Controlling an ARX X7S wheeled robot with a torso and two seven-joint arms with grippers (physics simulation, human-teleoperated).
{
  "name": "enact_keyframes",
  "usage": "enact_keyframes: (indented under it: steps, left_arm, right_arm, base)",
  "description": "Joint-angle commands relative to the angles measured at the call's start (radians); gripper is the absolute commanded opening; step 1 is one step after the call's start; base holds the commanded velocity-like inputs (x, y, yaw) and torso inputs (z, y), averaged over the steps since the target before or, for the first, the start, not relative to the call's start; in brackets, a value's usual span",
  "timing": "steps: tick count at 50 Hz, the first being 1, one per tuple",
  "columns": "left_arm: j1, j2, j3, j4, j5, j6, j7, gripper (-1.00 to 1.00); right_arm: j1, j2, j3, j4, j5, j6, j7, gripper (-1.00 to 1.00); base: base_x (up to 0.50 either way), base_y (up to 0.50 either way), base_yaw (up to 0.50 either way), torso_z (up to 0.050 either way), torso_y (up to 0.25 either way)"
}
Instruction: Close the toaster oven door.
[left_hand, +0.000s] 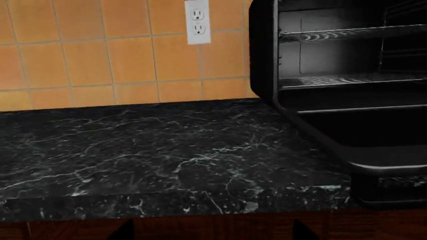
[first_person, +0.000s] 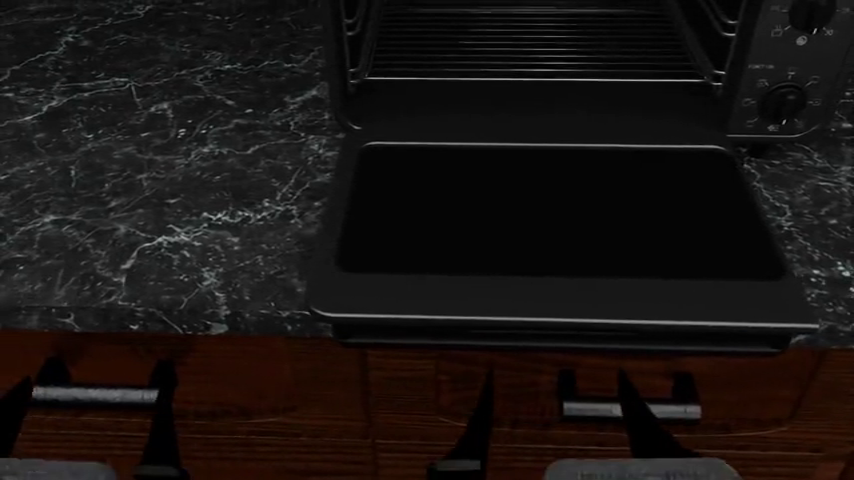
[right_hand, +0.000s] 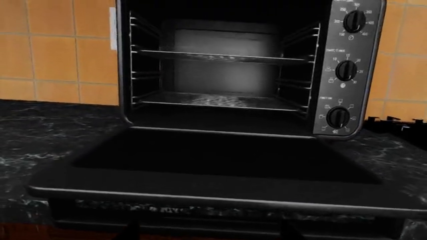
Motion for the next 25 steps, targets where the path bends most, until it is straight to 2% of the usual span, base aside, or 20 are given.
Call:
enact_keyframes:
  steps: [1, 5, 13, 25]
  left_arm:
    - [-0.067, -0.023, 0.01, 0.151, -0.003, -0.167, -0.026, 1.0]
    - [-0.123, -0.022, 0.007, 0.193, -0.024, -0.248, -0.026, 1.0]
    - [-0.164, -0.033, 0.009, 0.219, -0.039, -0.304, -0.022, 1.0]
    - [-0.189, -0.043, -0.031, 0.182, -0.052, -0.275, -0.028, 1.0]
  right_arm:
    - [0.068, 0.028, 0.003, -0.172, -0.009, 0.163, 0.026, 1.0]
    - [0.111, 0.042, -0.003, -0.265, -0.017, 0.243, 0.031, 1.0]
    - [0.165, 0.045, 0.006, -0.296, 0.007, 0.302, 0.023, 1.0]
    - [0.131, 0.035, 0.022, -0.228, 0.045, 0.24, 0.015, 1.0]
  base:
    - [0.0, 0.0, 0.0, 0.05, 0.0]
    - [0.0, 0.0, 0.0, 0.05, 0.0]
    - [0.0, 0.0, 0.0, 0.05, 0.0]
    - [0.0, 0.0, 0.0, 0.05, 0.0]
